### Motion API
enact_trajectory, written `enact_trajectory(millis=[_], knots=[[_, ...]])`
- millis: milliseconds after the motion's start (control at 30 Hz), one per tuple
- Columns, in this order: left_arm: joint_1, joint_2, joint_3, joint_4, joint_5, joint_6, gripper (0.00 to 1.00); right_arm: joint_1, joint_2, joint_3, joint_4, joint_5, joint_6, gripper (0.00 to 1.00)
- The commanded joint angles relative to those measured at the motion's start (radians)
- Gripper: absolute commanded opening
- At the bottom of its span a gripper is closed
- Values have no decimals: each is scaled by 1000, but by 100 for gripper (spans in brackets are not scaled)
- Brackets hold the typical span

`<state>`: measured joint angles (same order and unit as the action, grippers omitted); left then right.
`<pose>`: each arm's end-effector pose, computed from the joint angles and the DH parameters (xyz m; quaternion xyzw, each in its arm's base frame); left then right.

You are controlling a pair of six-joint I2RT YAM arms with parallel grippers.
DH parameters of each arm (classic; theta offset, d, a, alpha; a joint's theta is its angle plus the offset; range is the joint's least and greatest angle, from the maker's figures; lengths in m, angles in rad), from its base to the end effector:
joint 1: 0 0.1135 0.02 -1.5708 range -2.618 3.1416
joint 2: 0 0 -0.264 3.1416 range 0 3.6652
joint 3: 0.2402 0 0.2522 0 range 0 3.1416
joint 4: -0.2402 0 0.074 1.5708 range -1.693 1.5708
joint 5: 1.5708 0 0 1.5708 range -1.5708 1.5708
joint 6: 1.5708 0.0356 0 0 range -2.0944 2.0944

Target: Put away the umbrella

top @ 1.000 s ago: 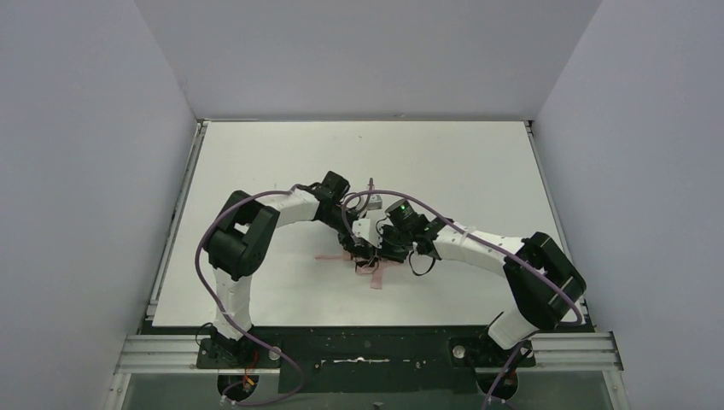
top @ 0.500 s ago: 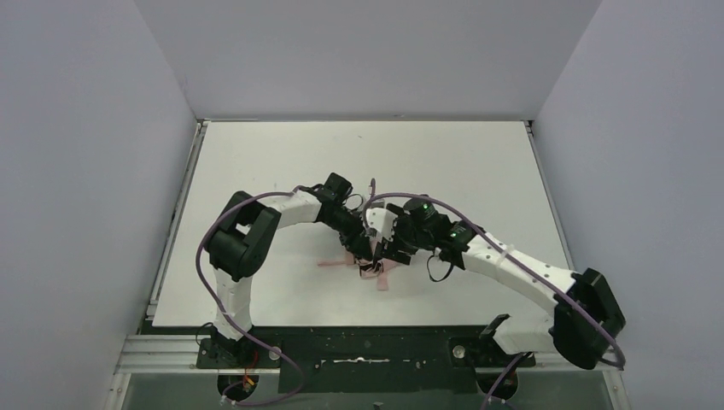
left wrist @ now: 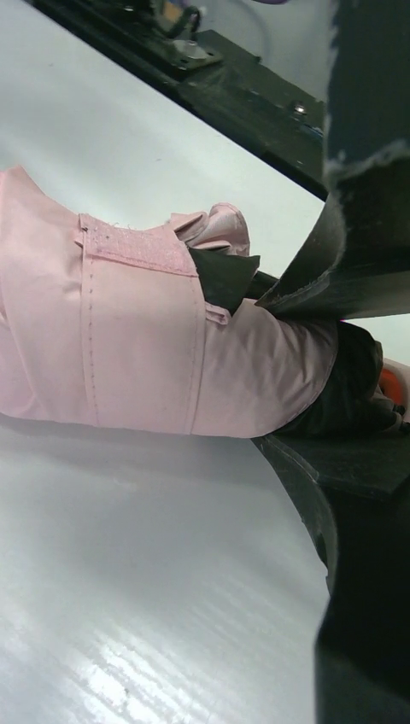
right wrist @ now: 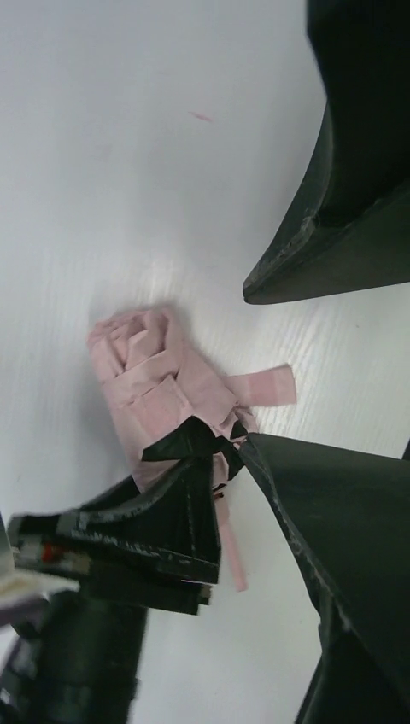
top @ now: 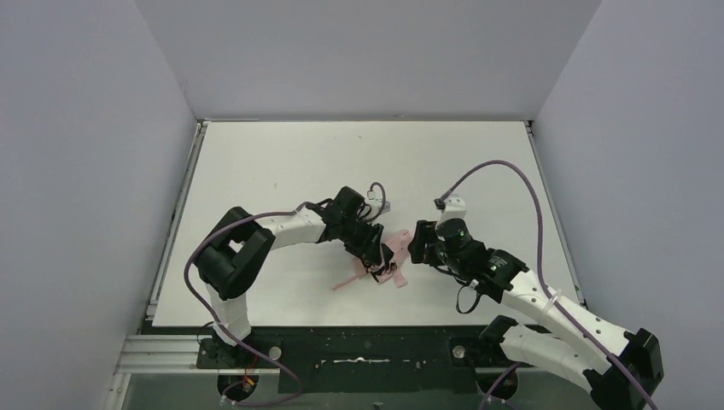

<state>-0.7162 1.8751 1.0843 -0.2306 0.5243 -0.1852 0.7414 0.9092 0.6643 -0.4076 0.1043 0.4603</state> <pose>0.2665 -0.2555 0.1440 0.3118 0.8786 -0.3387 0.1272 0.1477 0.1303 0.2542 -0.1025 0.8896 0.2117 0.3915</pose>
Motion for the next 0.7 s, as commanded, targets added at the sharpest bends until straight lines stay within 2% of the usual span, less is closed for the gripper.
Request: enact_trajectory(millis=[0, 133, 233, 433, 567, 667], knots=[[-39, 24, -96, 13, -320, -217, 0, 7, -69, -56, -131, 197, 591, 55], [-51, 13, -138, 14, -398, -291, 0, 7, -85, -139, -92, 123, 815, 50], [-56, -8, -168, 1, -429, -335, 0, 10, -67, -174, -64, 83, 900, 49], [-80, -36, -205, -16, -483, -375, 0, 12, -1, -198, -67, 108, 999, 51], [-92, -53, -227, -28, -513, -403, 0, 12, 32, -265, 58, 71, 1040, 49], [-104, -73, -241, -29, -548, -413, 0, 14, 48, -291, 88, 63, 1055, 49]])
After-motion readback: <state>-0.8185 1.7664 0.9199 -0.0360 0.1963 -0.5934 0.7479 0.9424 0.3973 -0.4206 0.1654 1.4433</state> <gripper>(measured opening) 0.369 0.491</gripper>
